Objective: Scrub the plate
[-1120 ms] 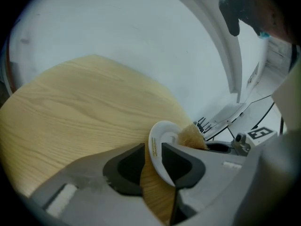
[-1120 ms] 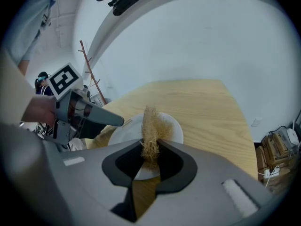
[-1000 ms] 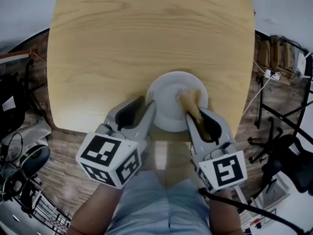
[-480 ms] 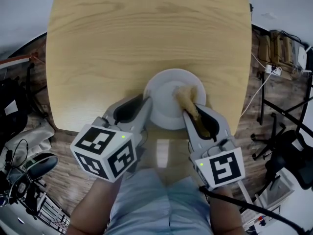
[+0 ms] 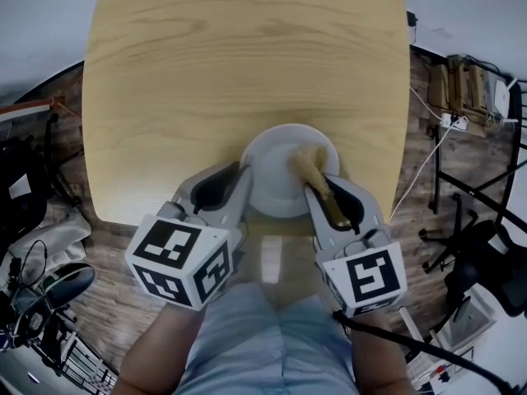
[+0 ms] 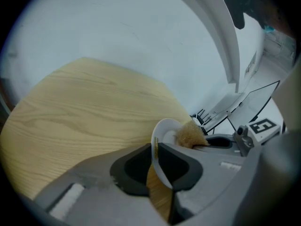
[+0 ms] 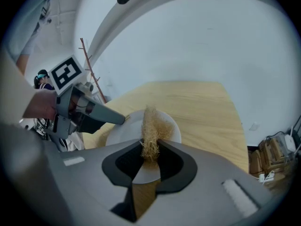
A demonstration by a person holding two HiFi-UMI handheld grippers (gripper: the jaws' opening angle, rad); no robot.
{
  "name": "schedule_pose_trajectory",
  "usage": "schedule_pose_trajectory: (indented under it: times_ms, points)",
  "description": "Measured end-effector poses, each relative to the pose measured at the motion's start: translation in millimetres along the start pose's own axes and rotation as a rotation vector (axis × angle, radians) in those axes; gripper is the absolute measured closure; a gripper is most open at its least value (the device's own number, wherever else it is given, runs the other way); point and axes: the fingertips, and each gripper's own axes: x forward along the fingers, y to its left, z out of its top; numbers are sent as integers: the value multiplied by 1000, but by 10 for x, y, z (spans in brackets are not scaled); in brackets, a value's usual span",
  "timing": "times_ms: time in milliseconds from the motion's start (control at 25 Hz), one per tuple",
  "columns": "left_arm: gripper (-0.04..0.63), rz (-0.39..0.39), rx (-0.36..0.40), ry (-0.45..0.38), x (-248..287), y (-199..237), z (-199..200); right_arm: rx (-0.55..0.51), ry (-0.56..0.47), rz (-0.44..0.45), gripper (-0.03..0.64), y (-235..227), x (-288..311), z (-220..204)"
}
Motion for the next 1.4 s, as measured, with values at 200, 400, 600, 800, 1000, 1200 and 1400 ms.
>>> schedule_pose_trajectory:
  times_ms: [200, 400, 600, 800, 1000, 1200, 1400]
  points:
    - [525, 9, 26, 6, -26, -17, 21, -20, 48, -63, 543, -144, 42, 107]
    - [525, 8, 81, 1, -19, -82, 98, -72, 96, -81, 543, -181, 134, 200]
    - [525, 7, 113, -5, -41, -137, 105, -125, 100, -53, 543, -36, 213, 287]
    - [525, 8, 137, -5, -46, -132, 125, -181, 99, -18, 543, 153, 267, 354]
    - [525, 4, 142, -3, -36, -141, 135, -214, 102, 9, 545, 274, 273, 338]
    - [528, 1, 130, -5, -14, -140, 151, -225, 123, 45, 545, 387, 247, 277]
    - [529, -1, 119, -14, -17, -124, 158, -209, 125, 82, 545, 540, 223, 167]
